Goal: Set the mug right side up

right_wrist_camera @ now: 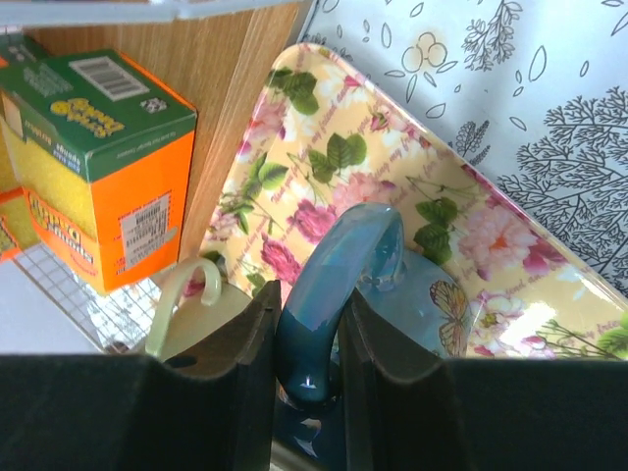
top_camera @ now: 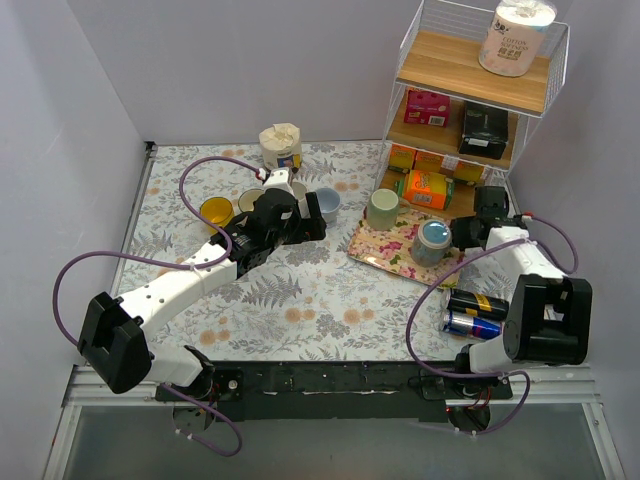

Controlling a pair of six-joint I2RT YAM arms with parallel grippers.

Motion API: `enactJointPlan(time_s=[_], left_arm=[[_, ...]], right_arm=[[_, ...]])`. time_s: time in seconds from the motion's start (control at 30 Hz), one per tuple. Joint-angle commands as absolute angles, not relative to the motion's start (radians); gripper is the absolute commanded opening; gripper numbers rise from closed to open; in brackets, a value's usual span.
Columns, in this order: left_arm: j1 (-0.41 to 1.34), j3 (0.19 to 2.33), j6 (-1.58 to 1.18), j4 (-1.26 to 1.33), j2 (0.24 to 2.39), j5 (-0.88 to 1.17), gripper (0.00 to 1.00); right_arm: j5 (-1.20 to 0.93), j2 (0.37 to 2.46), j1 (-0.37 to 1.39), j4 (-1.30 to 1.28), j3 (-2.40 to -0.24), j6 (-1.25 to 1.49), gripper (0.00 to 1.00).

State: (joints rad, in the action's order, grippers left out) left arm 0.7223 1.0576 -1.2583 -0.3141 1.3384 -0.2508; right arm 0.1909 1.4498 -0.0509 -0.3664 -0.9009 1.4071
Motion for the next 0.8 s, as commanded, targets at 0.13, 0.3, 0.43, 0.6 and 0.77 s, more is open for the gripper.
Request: enactJointPlan(time_s=[0.13,0.3,0.43,0.6,0.77], left_arm=[[0.724,1.101,-1.247,-0.327,1.307,-0.233,0.98],[0.724,1.147,-1.250,-0.339,1.316,-0.195,0.98],[0.724,1.183,-1.253,-0.348,1.318,-0.158,0.98],[0.724,1.235,-1.255,-0.360,1.330,-0.098,0.98],[0.724,1.322,-1.256,-0.380,1.351,-0.042,0.98]], right_arm=[[0.060,1.279,-0.044,-0.166,-0.907,1.183,0.01],[-0.045,1.159,-0.040,-0.086,-0.881,0.991,0.01],[-0.153,1.051,-0.038,0.016,-0.827,0.890,0.01],[-0.320,0.928,-0.026,0.116,-0.764,0.801,0.01],[-0.316,0.809,0.095,0.164,-0.732,0.709,0.01]])
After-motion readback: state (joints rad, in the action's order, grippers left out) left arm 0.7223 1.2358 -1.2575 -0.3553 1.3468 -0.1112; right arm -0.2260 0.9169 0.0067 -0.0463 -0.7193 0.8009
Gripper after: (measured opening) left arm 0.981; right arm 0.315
